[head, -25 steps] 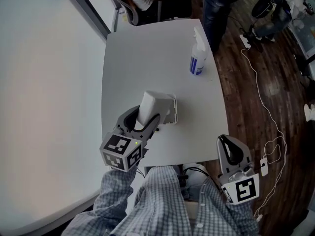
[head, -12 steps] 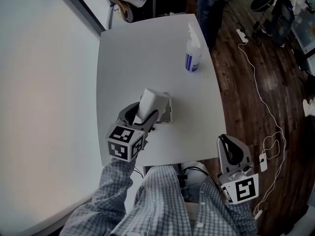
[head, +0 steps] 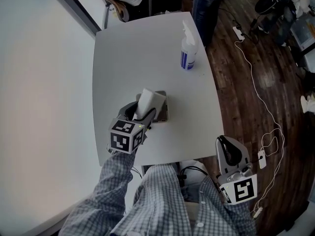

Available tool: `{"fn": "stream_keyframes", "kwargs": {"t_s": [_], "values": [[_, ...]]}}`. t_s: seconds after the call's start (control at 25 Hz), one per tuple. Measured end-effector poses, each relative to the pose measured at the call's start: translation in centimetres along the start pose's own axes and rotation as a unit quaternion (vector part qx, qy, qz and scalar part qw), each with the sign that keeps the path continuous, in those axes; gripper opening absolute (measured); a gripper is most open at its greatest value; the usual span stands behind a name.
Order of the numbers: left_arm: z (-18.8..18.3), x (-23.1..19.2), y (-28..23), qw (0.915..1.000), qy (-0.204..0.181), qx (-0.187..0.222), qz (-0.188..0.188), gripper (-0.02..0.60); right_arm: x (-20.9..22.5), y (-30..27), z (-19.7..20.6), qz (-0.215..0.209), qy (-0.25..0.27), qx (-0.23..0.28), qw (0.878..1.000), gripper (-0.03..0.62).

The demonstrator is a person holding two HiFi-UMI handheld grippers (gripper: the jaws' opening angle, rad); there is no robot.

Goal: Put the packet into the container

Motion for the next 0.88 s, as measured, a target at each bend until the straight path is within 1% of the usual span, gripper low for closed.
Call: {"fn": "stream_keyframes", "kwargs": {"t_s": [0.2, 0.28, 0.44, 0.56, 0.76, 0.88], "values": [[0.8, 0.2, -1.0, 0.9990, -0.018, -0.039, -0.007, 0.265, -0.2, 0.5, 0.0, -0.001, 0.003, -0.002, 1.000, 0.032], [1.2, 0.3, -1.5, 0.9985, -0.023, -0.048, -0.009, 0.265, -0.2, 0.5, 0.1, 0.001, 0.002, -0.004, 1.000, 0.032], [1.0, 0.5, -1.9, 0.9974, -0.041, -0.056, -0.017, 0.265, -0.2, 0.5, 0.0, 0.005, -0.006, 0.003, 1.000, 0.032], [0.8, 1.0, -2.2, 0.9952, -0.070, -0.063, -0.025, 0.265, -0.3, 0.5, 0.3, -0.001, 0.001, -0.004, 1.000, 0.032], [0.9, 1.7, -2.4, 0.9911, -0.112, -0.057, -0.044, 0.267, -0.6, 0.3, 0.2, -0.001, -0.004, -0.001, 1.000, 0.032], [0.9, 2.0, -2.5, 0.9897, -0.124, -0.054, -0.048, 0.267, -0.7, 0.4, 0.3, -0.004, 0.000, -0.002, 1.000, 0.032]]}}
Point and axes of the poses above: the fingertips, and each gripper's own axes: y backward along the fingers, x to its right, z out of its underside, the point moved 8 cm from there along y, backward along the fingers, and after that the axes turned 7 degrees about -y, right-handed, at the moved point
